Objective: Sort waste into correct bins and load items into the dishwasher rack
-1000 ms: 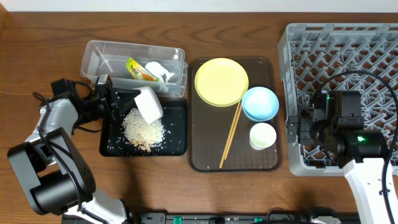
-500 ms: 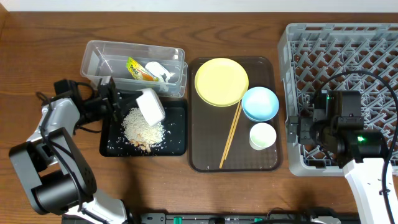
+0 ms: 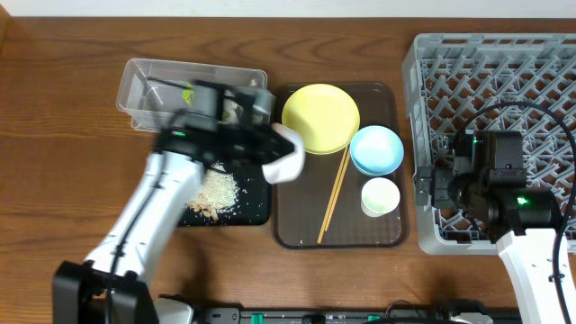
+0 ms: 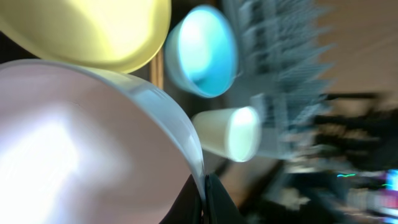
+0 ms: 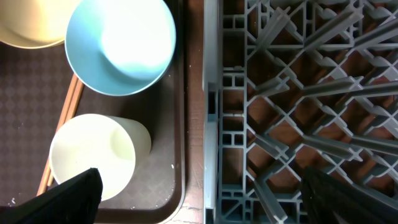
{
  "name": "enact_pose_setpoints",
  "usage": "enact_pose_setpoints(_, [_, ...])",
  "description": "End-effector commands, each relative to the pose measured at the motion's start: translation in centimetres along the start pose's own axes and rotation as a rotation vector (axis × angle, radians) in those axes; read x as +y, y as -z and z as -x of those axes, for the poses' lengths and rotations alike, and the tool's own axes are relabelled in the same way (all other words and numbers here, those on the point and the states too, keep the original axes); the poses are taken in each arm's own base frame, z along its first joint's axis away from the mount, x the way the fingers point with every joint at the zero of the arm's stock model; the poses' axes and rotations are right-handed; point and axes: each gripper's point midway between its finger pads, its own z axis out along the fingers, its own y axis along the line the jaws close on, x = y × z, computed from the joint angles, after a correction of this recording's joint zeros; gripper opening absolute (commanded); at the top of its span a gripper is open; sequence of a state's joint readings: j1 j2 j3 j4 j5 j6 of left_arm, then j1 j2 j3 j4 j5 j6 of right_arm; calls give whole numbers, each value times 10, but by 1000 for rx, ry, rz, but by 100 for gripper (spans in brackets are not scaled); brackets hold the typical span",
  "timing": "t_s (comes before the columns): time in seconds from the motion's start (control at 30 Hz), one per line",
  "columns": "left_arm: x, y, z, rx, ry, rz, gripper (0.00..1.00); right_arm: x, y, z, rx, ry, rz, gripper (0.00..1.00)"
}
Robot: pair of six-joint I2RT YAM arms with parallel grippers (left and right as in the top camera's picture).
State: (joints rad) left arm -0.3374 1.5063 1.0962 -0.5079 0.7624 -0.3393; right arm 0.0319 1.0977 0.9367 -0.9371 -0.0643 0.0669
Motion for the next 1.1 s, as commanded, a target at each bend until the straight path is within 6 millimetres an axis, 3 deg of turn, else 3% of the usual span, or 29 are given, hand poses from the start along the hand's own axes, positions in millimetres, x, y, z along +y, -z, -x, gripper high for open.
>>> enact_pose_setpoints(0.0, [33,-23,0,-57,-110,345,6,3,6,7,-25,14,10,99])
enact_pose_setpoints(0.2, [30,-73,-32,30,-240,459,6,1,6,7,-26,14,-4,99])
enact_pose_setpoints(0.37, [33,-98,-47,83,-273,466,8,1,6,7,-26,14,-4,99])
enact_pose_setpoints(0.43, [33,-100,-48,90,-291,467,17,1,6,7,-26,14,-4,99])
enact_pose_setpoints(0.47, [33,-100,-48,89,-294,467,29,1,6,7,-26,14,-4,99])
enact_pose_setpoints(0.53, [30,-96,-46,84,-314,463,41,1,6,7,-25,14,-4,99])
enact_pose_setpoints(0.6, [23,-88,-41,71,-335,455,49,1,6,6,-23,14,-4,99])
enact_pose_setpoints(0.83, [-39,-67,-23,-39,-394,267,51,1,6,7,-26,14,-4,99])
enact_pose_setpoints(0.9, [-53,-69,-22,-49,-412,205,51,1,6,7,-26,14,-4,99])
enact_pose_setpoints(1.07, [-63,-89,-25,-49,-448,171,51,1,6,8,-32,14,-4,99])
